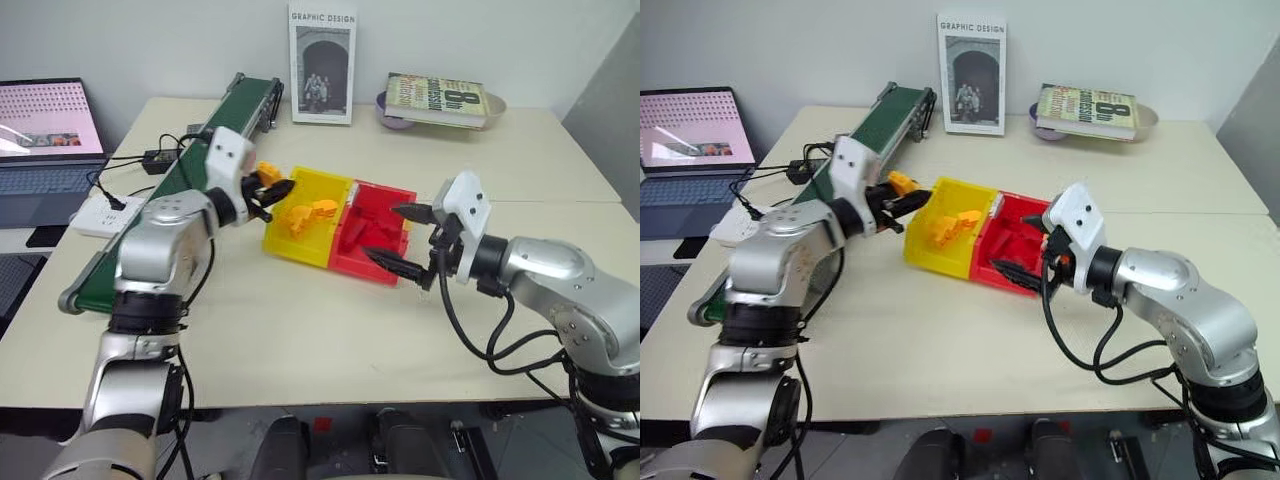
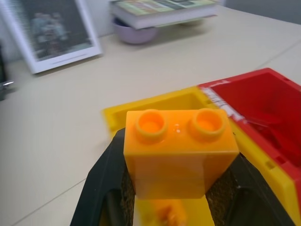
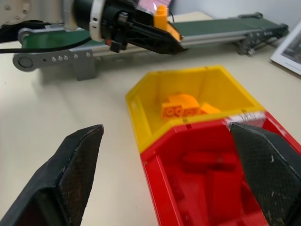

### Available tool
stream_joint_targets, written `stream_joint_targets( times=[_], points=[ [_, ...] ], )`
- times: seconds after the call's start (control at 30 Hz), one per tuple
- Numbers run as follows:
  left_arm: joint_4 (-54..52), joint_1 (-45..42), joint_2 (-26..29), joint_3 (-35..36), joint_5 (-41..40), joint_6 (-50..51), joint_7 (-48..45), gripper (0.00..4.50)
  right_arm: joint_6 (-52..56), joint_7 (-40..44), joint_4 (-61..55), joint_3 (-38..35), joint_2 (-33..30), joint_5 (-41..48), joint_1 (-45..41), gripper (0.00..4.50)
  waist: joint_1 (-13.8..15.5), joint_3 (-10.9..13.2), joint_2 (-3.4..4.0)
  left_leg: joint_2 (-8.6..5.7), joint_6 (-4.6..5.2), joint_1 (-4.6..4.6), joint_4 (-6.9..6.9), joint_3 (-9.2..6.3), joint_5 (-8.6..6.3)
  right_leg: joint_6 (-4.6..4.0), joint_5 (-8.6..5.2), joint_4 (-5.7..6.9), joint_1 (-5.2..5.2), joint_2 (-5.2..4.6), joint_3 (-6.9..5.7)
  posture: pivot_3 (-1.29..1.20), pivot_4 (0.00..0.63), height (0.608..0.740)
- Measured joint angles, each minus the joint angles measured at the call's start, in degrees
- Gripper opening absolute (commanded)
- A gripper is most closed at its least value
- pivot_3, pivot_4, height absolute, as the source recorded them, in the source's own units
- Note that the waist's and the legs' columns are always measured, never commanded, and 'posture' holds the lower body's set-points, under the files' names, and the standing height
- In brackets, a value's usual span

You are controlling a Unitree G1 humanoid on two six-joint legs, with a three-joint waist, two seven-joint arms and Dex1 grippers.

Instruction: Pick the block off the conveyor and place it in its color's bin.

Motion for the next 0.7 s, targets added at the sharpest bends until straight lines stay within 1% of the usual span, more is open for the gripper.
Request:
stream_joint_targets(
  times=[0.1,0.17,0.23,0.27,0.37,0.57,0.63,0.7],
  points=[
    [6.4,-2.0,-1.7,-1.8,1.8,-3.9,-1.7,1.52,1.9,-2.0,-3.0,-0.1,0.2,0.4,1.3,4.5,-0.2,0.0,0.0,0.03,0.0,0.04,0.0,-0.01,0.0,-0.02,-0.02,0.0,-0.01,0.2,-0.01,0.0,0.15,0.74],
    [11.1,-2.9,-2.6,-3.0,3.1,-6.8,-2.8,2.22,2.9,-3.3,-4.4,-0.4,0.4,0.7,1.8,4.5,-0.2,0.0,0.01,0.07,0.0,0.03,-0.01,-0.07,0.0,-0.05,-0.04,0.02,-0.02,0.27,-0.06,0.0,0.15,0.74],
    [16.1,-4.1,-3.6,-3.2,4.0,-9.6,-4.3,2.47,4.2,-5.1,-5.9,-0.9,1.2,1.4,2.1,4.5,-0.1,0.0,0.01,0.06,0.0,0.02,0.0,-0.08,0.0,-0.06,-0.05,0.03,-0.03,0.3,-0.06,0.0,0.15,0.74],
    [18.0,-4.5,-4.0,-3.3,4.1,-10.9,-5.5,2.74,4.9,-5.9,-6.7,-1.3,1.4,2.0,2.2,4.5,-0.1,0.0,0.01,0.07,0.0,0.02,0.01,-0.05,0.0,-0.06,-0.05,0.03,-0.03,0.3,-0.02,0.0,0.15,0.74],
    [21.0,-6.3,-4.4,-3.3,4.7,-12.9,-7.0,3.28,6.2,-7.5,-7.3,-2.5,1.7,2.4,2.2,4.5,-0.1,0.0,0.01,0.07,0.0,0.0,0.04,-0.03,0.0,-0.06,-0.05,0.0,-0.02,0.21,0.01,0.0,0.15,0.74],
    [22.1,-8.5,-4.1,-2.5,4.8,-14.5,-9.4,4.48,7.0,-8.2,-7.2,-2.9,1.8,3.2,2.0,4.5,0.0,0.0,0.01,0.06,0.01,-0.02,0.02,0.0,0.0,-0.05,-0.05,-0.03,-0.02,0.11,0.03,0.0,0.15,0.74],
    [21.2,-8.3,-2.3,-2.3,4.7,-13.6,-10.8,4.48,6.7,-7.5,-6.5,-2.9,1.2,3.2,1.1,4.5,-0.2,0.0,0.01,0.07,0.01,-0.04,0.02,-0.01,0.0,-0.05,-0.05,-0.01,-0.06,0.11,0.02,0.0,0.15,0.74],
    [17.4,-6.7,2.0,-2.1,4.7,-11.7,-12.7,4.48,5.6,-5.2,-3.7,-3.1,-0.5,3.2,-0.5,4.5,-0.8,0.0,0.02,0.07,0.01,-0.03,0.01,0.0,0.0,-0.05,-0.05,0.0,-0.08,0.14,0.04,0.0,0.15,0.74]
  ],
)
